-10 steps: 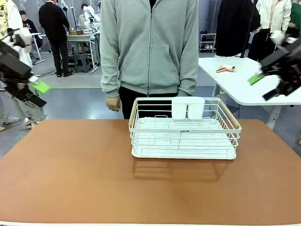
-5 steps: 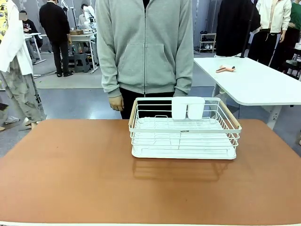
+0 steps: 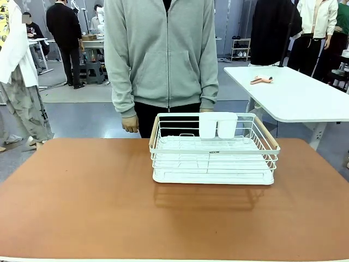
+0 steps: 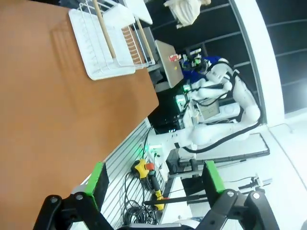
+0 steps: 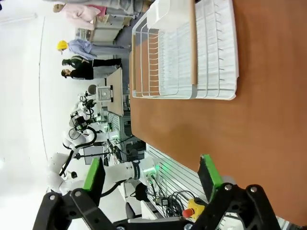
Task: Clean the table.
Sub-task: Pick up the Lint Roller when the human hands it over.
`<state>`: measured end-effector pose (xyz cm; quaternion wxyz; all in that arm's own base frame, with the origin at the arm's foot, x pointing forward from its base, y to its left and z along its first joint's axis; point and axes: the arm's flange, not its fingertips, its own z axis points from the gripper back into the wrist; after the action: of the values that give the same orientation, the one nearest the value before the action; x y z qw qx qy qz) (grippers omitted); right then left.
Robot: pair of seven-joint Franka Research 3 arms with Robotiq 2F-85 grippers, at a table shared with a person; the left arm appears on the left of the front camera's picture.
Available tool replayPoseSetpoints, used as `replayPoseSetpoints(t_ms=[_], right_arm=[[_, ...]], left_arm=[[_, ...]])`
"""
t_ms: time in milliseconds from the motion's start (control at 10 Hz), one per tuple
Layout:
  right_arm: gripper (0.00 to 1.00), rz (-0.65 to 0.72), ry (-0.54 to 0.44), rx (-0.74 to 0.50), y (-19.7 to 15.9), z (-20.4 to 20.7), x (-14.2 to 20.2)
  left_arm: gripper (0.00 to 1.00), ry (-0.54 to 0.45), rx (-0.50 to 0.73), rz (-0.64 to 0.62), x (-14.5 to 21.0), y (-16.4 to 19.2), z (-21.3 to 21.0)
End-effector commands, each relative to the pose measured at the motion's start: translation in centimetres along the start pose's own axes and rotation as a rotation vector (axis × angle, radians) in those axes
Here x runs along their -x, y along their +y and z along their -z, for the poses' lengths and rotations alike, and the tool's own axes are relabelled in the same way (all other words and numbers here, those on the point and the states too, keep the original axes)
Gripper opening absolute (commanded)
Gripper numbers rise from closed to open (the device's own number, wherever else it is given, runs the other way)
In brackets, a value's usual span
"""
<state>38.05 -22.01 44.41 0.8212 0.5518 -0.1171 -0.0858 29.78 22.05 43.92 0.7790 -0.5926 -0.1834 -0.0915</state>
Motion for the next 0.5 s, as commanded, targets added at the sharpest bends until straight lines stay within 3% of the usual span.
replayPoseSetpoints(t_ms=[0,300,400], right_arm=[[1.0,-0.009,-0.028,-0.03,-0.4,-1.6,-0.1],[1.0,0.029,-0.064,-0.008,-1.1,-1.1,-0.7],[1.0,0.029,-0.032,-0.005,-1.2,-1.9,0.2]], left_arm=[[1.0,-0.032,0.055,0.016,-0.9,1.4,-1.1],[1.0,-0.049,0.052,-0.015,-1.5,2.3,-0.8],[1.0,-0.033,0.037,-0.017,-0.5,2.2,-0.6]])
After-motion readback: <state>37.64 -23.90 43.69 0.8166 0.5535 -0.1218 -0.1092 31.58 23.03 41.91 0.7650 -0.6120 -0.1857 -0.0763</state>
